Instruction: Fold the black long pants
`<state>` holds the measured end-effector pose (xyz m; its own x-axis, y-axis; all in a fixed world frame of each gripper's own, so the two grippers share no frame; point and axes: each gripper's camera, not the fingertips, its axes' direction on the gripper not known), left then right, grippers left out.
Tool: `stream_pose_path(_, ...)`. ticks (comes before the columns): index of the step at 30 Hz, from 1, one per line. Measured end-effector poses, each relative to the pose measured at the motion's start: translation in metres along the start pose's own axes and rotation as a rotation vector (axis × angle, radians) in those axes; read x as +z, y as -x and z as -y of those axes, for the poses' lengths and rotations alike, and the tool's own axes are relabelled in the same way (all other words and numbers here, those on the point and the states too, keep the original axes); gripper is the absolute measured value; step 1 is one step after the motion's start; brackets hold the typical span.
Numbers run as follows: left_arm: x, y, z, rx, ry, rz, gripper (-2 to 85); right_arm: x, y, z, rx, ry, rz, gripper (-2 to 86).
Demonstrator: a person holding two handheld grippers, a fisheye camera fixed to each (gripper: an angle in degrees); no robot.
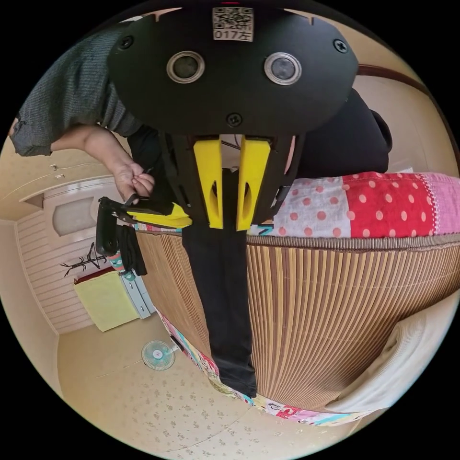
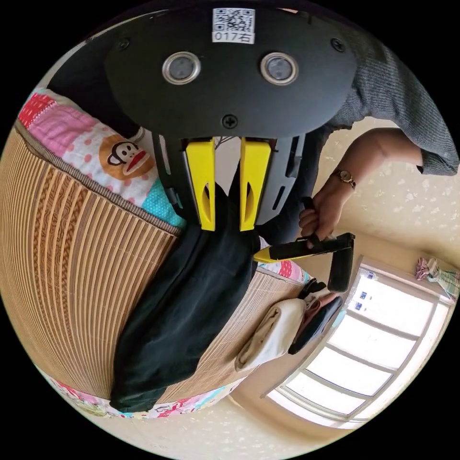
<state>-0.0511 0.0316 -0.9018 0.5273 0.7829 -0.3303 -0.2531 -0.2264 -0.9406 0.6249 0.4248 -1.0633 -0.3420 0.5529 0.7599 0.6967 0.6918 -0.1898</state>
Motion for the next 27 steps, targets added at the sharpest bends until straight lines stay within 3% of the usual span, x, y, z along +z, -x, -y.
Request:
stream_pose_path(5,0.009,-0.013,0.003,0.065,0.060,0.059,-0.8,0.014,0.001,0.000,0.070,0.019,0.026,2.7)
stream_pose_path(9,-0.001,-0.032,-0.002,0.140,0.051,-0.182,-1.0,-0.011,0.011,-0.012,0.041,-0.036,0.036,1.2)
stream_pose_path(13,0.008,-0.049,-0.015,0.163,0.092,0.035,-0.9,-0.042,0.011,-0.034,0.073,-0.128,0.030,0.8)
stream_pose_path(16,0.022,-0.027,-0.020,0.082,0.081,-0.017,-0.7,-0.030,-0.005,-0.042,0.123,-0.110,0.001,0.8)
stream_pose_path(20,0.021,-0.009,-0.021,0.006,-0.004,-0.129,0.7,-0.005,-0.025,-0.040,0.192,-0.082,0.103,0.7)
stream_pose_path(24,0.031,-0.017,-0.010,0.047,-0.042,-0.047,8.6,0.004,-0.019,-0.031,0.184,-0.059,0.051,0.7)
stream_pose_path(27,0.057,-0.029,-0.001,0.111,-0.030,0.001,9.2,0.014,-0.025,-0.026,0.206,-0.044,0.057,0.8)
